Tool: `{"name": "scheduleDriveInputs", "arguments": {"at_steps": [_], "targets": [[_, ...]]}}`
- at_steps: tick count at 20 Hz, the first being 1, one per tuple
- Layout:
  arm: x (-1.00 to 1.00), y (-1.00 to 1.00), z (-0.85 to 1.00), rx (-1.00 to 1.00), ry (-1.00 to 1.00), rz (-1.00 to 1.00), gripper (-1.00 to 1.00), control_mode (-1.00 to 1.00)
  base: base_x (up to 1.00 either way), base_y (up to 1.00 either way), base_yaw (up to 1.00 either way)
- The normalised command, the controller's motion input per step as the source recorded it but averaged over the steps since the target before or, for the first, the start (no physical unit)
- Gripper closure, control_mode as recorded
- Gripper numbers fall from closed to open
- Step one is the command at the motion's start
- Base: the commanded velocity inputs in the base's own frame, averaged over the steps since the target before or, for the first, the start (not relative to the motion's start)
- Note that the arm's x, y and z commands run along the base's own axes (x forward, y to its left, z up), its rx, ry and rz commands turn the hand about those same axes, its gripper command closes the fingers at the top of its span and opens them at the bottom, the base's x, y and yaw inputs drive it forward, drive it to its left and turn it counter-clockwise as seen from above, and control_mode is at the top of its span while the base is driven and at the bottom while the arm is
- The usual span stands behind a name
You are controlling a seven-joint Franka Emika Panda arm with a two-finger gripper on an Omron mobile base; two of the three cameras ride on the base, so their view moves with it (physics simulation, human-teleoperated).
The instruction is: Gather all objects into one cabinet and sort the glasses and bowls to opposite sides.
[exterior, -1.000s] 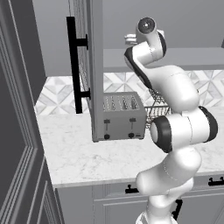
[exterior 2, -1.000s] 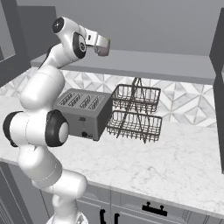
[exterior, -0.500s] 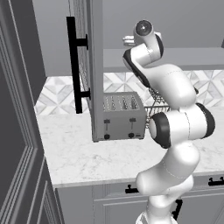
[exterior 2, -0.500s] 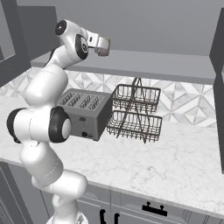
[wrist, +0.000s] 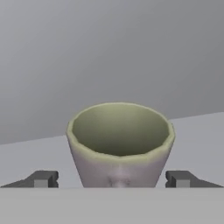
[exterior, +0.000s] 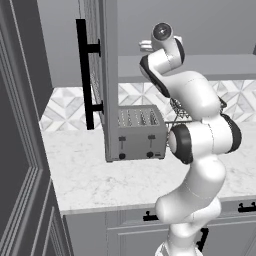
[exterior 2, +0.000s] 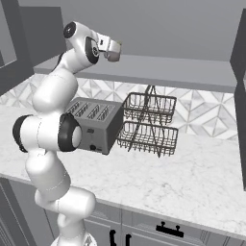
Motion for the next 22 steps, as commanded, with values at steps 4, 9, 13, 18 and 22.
{"name": "scheduleDriveInputs", "arguments": {"at_steps": [4, 9, 13, 18, 22], "targets": [[0.17, 0.0, 0.0, 0.0, 0.0, 0.0, 1.0, -1.0, 0.0, 0.0, 0.0], [0.11, 0.0, 0.0, 0.0, 0.0, 0.0, 1.0, -1.0, 0.0, 0.0, 0.0], [0.02, 0.0, 0.0, 0.0, 0.0, 0.0, 1.0, -1.0, 0.0, 0.0, 0.0], [-0.34, 0.0, 0.04, -0.04, -0.09, 0.0, 1.0, -1.0, 0.0, 0.0, 0.0], [-0.74, 0.0, 0.15, -0.13, -0.17, 0.03, 1.0, -1.0, 0.0, 0.0, 0.0]]}}
